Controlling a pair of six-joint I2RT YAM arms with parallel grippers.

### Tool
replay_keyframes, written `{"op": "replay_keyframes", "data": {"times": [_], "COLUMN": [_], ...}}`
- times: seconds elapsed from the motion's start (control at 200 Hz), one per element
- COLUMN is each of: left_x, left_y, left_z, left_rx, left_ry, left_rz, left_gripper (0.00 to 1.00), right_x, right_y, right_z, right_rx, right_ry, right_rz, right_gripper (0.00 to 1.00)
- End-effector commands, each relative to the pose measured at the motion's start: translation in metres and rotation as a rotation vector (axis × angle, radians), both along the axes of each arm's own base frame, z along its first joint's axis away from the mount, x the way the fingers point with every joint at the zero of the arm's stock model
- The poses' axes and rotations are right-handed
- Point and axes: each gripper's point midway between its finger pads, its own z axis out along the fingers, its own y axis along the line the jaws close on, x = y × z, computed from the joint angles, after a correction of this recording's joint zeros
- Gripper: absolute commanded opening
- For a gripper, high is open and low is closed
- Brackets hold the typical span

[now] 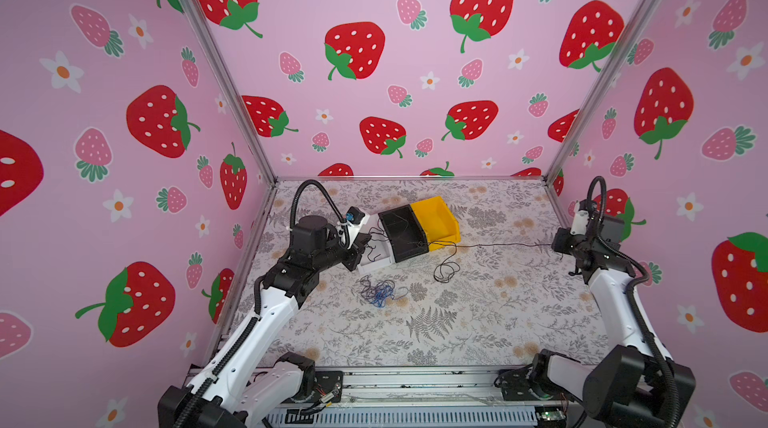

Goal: Untangle the cables
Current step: 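Hold the black cable up with the left gripper while the right gripper draws back, then reach the right gripper to a black cable strand on the table and grasp it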

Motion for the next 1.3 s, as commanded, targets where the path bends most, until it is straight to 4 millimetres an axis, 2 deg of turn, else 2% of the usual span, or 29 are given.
{"op": "replay_keyframes", "data": {"times": [0.0, 0.08, 0.245, 0.43, 0.49, 0.55, 0.645, 0.825, 0.88, 1.096, 1.296], "left_x": [-0.010, -0.018, -0.030, -0.037, -0.040, -0.042, -0.046, -0.047, -0.047, -0.043, -0.038], "left_y": [-0.015, -0.033, -0.070, -0.094, -0.101, -0.107, -0.116, -0.127, -0.129, -0.134, -0.138], "left_z": [0.026, 0.036, 0.041, 0.060, 0.065, 0.068, 0.073, 0.086, 0.092, 0.111, 0.122], "left_rx": [-0.090, -0.125, -0.098, -0.100, -0.100, -0.099, -0.092, -0.093, -0.097, -0.112, -0.116], "left_ry": [-0.030, -0.028, -0.037, -0.073, -0.080, -0.085, -0.099, -0.136, -0.150, -0.201, -0.229], "left_rz": [-0.090, -0.157, -0.263, -0.322, -0.342, -0.359, -0.381, -0.398, -0.400, -0.394, -0.376], "left_gripper": [0.00, 0.00, 0.00, 0.00, 0.00, 0.00, 0.00, 0.00, 0.00, 0.00, 0.00], "right_x": [-0.003, -0.006, -0.011, -0.012, -0.011, -0.010, -0.007, -0.010, -0.012, -0.039, -0.079], "right_y": [0.029, 0.045, 0.071, 0.084, 0.089, 0.095, 0.109, 0.127, 0.136, 0.194, 0.246], "right_z": [-0.024, -0.038, -0.065, -0.089, -0.096, -0.098, -0.090, -0.067, -0.061, -0.024, -0.022], "right_rx": [0.084, 0.091, 0.100, 0.109, 0.107, 0.097, 0.081, 0.079, 0.098, 0.255, 0.401], "right_ry": [0.037, 0.066, 0.142, 0.187, 0.209, 0.223, 0.191, 0.105, 0.095, 0.024, 0.104], "right_rz": [0.112, 0.147, 0.199, 0.202, 0.207, 0.223, 0.272, 0.341, 0.383, 0.623, 0.840], "right_gripper": [0.00, 0.00, 0.00, 0.01, 0.07, 0.22, 0.35, 0.48, 0.49, 0.49, 0.50]}}
